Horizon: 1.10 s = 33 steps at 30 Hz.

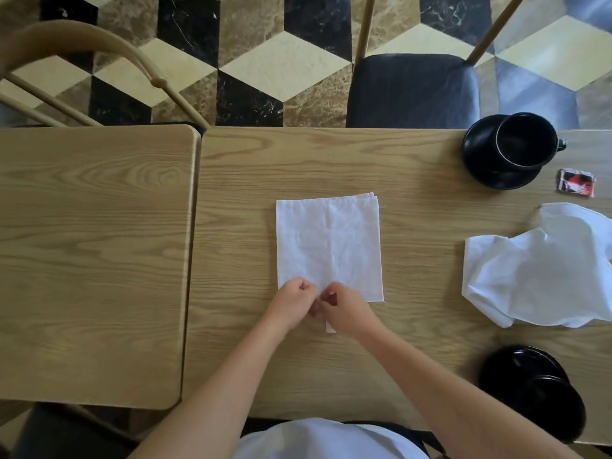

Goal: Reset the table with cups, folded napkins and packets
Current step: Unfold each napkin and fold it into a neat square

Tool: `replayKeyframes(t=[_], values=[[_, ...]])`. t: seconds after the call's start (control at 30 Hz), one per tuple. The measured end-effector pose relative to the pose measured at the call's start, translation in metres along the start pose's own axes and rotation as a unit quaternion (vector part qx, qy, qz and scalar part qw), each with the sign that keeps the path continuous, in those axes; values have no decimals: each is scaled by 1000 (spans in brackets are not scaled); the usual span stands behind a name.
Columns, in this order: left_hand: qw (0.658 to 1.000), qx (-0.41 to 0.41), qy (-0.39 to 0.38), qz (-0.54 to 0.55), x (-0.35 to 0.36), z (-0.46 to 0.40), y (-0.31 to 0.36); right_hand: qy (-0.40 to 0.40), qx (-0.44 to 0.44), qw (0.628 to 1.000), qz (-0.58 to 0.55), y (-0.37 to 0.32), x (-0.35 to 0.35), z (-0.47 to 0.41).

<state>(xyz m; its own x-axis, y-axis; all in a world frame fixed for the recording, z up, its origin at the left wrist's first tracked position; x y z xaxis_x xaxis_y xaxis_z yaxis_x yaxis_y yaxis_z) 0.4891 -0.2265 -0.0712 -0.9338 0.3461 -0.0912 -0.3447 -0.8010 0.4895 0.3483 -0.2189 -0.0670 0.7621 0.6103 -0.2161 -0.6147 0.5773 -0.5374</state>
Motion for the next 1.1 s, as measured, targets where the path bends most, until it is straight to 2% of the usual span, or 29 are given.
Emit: replayKeyframes(t=[0.1,0.27,0.37,0.43,0.53,0.6,0.73,0.87,0.97,1.1], values=[[993,-63,-27,92,-17,-4,1,36,45,998,6,13,-25,-1],[986,-104,4,131,-45,-2,-10,56,82,995,-3,41,-67,10],[984,-104,47,134,-51,3,-16,77,97,992,-3,56,-80,15],[989,-81,81,91,-52,7,-19,79,105,991,-14,66,-86,19],[979,-40,198,-15,-56,19,-27,106,110,988,-26,68,-86,25],[970,-33,240,-1,-57,26,-32,122,109,985,-47,65,-79,26],[974,-65,152,154,-50,21,-28,111,114,984,-81,47,-69,21],[979,-78,95,165,-49,20,-11,102,119,976,-151,29,-75,26],[976,-31,83,199,-54,29,6,105,63,973,-193,12,-81,40],[962,101,56,249,-59,61,10,128,-16,973,-194,1,-83,69]])
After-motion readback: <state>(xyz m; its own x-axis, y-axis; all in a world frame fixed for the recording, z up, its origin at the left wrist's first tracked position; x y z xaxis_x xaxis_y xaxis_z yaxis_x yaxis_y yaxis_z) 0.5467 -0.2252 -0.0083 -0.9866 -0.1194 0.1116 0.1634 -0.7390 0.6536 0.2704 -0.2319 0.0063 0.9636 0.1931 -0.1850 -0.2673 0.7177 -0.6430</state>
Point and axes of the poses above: each hand's wrist, its own z-axis away from the middle knuckle, its own x-axis out of the palm, y = z × x, the point moved 2 cm from there along -z, towards the middle knuckle, and after that the axes turned 6 degrees about -y, right-handed, at the moved point
